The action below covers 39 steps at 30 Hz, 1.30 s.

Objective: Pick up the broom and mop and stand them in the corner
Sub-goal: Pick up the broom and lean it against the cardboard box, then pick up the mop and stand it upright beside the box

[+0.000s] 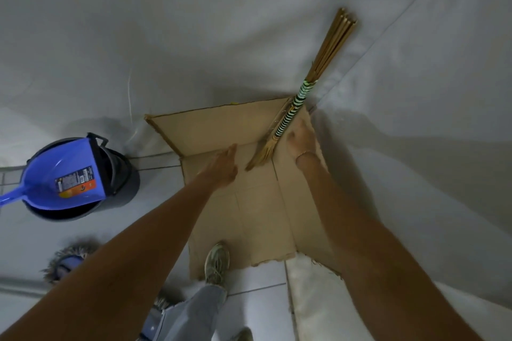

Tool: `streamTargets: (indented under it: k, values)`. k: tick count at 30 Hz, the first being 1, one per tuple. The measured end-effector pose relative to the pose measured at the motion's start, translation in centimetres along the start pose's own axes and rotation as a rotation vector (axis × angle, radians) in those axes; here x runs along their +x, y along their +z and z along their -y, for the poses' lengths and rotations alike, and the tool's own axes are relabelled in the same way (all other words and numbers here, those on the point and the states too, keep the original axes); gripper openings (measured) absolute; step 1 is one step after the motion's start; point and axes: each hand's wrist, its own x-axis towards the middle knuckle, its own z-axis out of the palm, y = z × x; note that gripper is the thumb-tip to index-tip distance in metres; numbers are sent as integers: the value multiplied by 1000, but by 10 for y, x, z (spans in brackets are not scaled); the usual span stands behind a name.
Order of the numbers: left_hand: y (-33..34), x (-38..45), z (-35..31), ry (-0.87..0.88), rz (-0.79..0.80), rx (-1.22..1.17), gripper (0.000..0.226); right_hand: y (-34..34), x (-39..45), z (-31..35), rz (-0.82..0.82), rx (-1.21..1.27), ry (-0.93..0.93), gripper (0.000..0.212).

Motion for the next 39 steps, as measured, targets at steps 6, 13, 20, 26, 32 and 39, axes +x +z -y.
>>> streamTargets:
  k: [6, 13, 20, 26, 32, 39]
  values:
    - [28, -92, 7, -51, 4, 30, 57, 18, -138, -46, 433, -256, -152, 44]
    - [95, -236, 13, -108, 52, 16, 59, -14, -291, -88, 628, -385, -126, 48]
    - [161, -410, -20, -93, 34, 45, 73, -68, -445, -111, 704, -503, -135, 50]
    - [195, -481, 8, -166, -10, 40, 47, -53, -513, -117, 713, -453, -264, 32]
    - [195, -551, 58, -229, -164, -60, 54, -17, -578, -89, 703, -391, -407, 43]
    - [212, -649, 167, -425, -239, -206, 30, 72, -653, -41, 886, -514, -495, 29]
